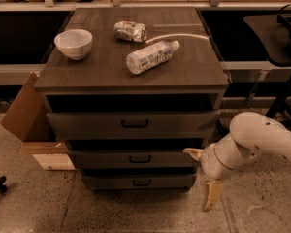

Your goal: Open middle drawer

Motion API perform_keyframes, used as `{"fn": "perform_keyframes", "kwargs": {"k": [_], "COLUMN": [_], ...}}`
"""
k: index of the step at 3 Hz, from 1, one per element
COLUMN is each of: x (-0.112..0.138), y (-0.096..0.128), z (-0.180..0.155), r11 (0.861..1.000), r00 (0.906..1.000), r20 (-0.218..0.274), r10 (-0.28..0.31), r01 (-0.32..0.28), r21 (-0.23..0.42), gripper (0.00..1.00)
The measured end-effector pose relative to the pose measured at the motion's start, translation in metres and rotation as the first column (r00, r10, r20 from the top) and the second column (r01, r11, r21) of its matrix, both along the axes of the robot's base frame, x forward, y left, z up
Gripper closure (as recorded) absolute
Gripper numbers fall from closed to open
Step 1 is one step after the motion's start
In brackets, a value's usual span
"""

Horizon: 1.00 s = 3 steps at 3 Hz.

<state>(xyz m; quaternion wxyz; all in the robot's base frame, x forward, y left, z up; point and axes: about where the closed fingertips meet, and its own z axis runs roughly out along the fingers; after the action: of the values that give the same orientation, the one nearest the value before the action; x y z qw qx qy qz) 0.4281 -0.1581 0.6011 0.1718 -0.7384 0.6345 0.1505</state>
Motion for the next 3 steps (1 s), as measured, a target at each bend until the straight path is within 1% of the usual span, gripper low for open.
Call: {"fn": "perform_keyframes", "kwargs": {"k": [1,2,3], "x": [0.011,0.029,0.030], "y": [-0.005,-0.004,-0.003], "z": [-0.034,-0.076,-0.080], "r11": [0.998,0.993,0.993], "r00": [0.9990,0.9981,0.9981], "r20": [0.002,-0.020,-0.018], "r10": [0.044,0.058,0.059], "r01": [-0.044,-0.056,-0.056], "r21": [0.048,0.104,0.106], "gripper": [0.00,0.00,0.00]}}
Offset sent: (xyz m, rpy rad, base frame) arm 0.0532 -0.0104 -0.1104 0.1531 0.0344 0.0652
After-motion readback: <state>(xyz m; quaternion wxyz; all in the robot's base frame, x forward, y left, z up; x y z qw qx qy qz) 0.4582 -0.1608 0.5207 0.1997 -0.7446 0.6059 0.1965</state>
